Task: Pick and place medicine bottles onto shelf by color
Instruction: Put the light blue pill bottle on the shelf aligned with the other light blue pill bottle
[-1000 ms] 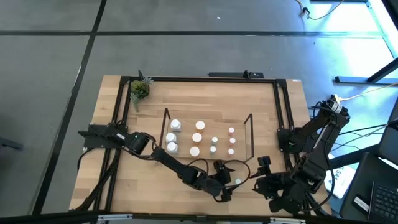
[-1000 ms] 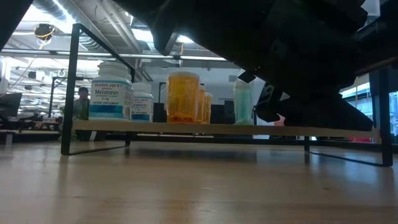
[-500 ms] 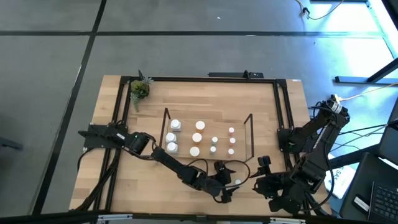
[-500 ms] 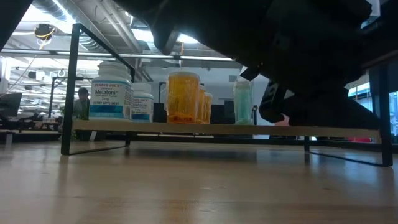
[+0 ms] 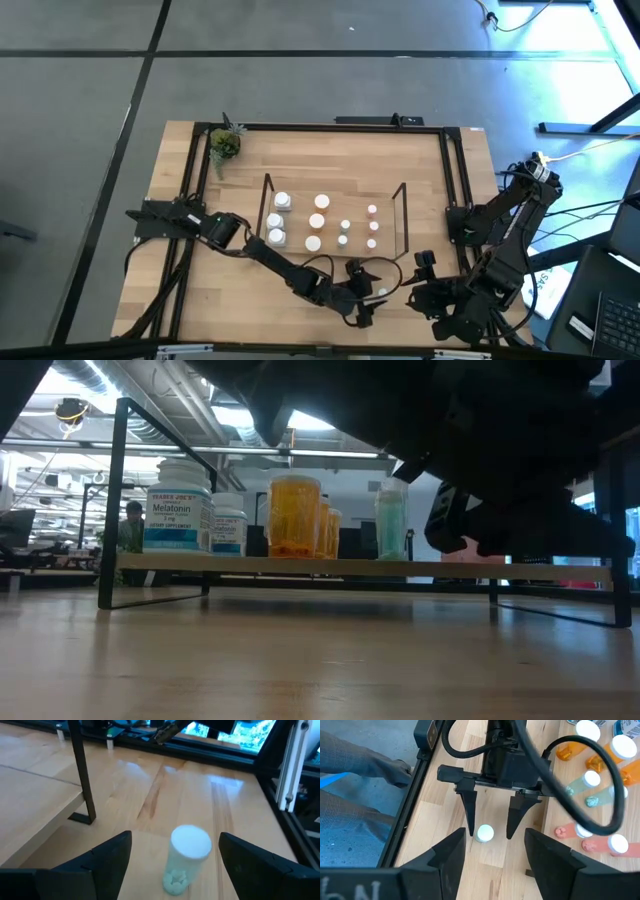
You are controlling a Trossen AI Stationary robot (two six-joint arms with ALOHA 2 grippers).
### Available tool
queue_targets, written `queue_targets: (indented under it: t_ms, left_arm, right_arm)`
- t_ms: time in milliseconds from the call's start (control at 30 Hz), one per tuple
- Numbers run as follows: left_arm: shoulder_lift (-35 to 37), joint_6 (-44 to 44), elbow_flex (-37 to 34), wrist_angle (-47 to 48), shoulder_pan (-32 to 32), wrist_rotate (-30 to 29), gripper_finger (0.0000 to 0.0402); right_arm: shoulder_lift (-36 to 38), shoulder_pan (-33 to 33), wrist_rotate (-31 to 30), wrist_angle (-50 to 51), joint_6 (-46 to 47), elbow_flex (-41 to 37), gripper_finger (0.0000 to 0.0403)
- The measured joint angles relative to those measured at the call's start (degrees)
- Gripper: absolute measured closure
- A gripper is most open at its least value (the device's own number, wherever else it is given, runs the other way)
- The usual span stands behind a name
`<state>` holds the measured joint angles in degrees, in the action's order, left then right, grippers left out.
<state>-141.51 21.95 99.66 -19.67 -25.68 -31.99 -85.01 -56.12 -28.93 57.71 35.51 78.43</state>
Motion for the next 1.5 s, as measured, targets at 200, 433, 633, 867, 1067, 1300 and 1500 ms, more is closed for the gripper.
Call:
queue_targets:
  t_ms: [200, 433, 633, 867, 1067, 1300, 1500]
  left_arm:
    - [-1.77, -0.22, -0.09, -1.70, -0.55, 0.03, 0.0109]
    - [-3.41, -1.53, -0.07, -4.06, -0.98, -1.68, 0.0109]
    - [-3.41, -3.02, -0.02, -5.90, -0.96, -1.99, 0.0109]
    - [-3.41, -4.45, 0.00, -7.20, -0.95, -2.43, 0.0109]
    - [-3.41, -4.49, -0.02, -7.08, -0.85, -3.39, 0.0109]
    - [-3.41, -4.47, -0.02, -7.00, -0.84, -3.39, 0.0132]
    - [-3.41, -4.41, -0.02, -7.00, -0.84, -3.37, 0.0164]
  right_arm:
    - [0.00, 0.00, 0.00, 0.00, 0.00, 0.00, 0.0199]
    - [0.00, 0.00, 0.00, -0.01, 0.02, 0.00, 0.0198]
    - [0.00, 0.00, -0.02, -0.02, 0.02, 0.00, 0.0198]
    - [0.00, 0.00, -0.24, -0.02, 0.02, 0.00, 0.0198]
    - [0.00, 0.02, -2.05, -0.02, 0.02, 0.00, 0.0198]
    - [0.01, 0.02, -2.05, -0.02, 0.02, 0.00, 0.0198]
    - [0.02, 0.02, -2.05, -0.02, 0.02, 0.00, 0.0198]
